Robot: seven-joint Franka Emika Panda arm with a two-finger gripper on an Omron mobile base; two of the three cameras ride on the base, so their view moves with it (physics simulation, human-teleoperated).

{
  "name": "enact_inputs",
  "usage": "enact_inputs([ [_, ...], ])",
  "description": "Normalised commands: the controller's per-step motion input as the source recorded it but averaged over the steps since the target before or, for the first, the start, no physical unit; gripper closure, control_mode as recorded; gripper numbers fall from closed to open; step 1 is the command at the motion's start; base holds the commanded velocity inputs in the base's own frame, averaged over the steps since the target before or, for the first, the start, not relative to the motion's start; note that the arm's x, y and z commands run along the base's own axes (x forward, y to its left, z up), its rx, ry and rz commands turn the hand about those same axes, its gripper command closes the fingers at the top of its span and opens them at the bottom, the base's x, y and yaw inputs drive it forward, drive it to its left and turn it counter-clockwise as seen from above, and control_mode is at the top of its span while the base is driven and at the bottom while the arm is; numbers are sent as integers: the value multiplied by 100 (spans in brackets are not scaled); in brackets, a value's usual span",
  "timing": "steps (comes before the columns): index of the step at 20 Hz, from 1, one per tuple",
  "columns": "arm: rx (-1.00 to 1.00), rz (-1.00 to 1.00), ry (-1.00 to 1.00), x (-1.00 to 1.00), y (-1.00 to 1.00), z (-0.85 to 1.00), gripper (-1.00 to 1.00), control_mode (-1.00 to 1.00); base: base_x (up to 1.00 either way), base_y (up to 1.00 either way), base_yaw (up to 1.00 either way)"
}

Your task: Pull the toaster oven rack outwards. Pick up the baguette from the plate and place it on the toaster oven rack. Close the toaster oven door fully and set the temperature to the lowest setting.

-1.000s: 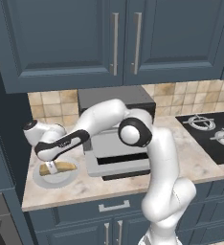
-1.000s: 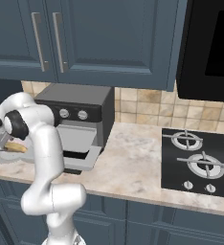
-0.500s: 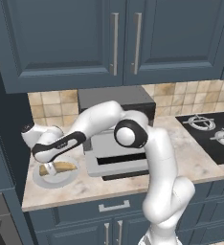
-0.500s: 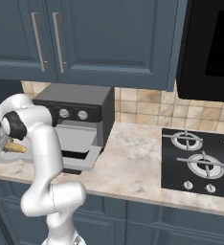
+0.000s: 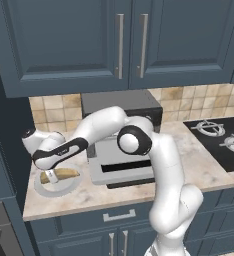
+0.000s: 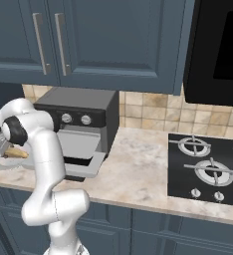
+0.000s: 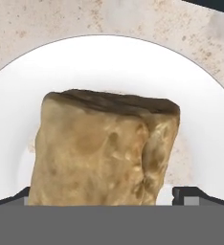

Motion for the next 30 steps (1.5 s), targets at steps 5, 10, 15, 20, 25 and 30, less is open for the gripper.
enact_inputs([
  [5,3,0,-1,0,-5,-16,-100,-100,0,0,0],
  [10,7,0,-7,-9,-20,0,100,-100,0,0,0],
  [15,9,-1,-11,-19,-30,-1,100,-100,0,0,0],
  [20,15,-2,-22,-26,-30,5,100,-100,0,0,0],
  [25,18,0,-27,-24,-14,46,100,-100,0,0,0],
  [30,17,0,-23,-19,-1,76,100,-100,0,0,0],
])
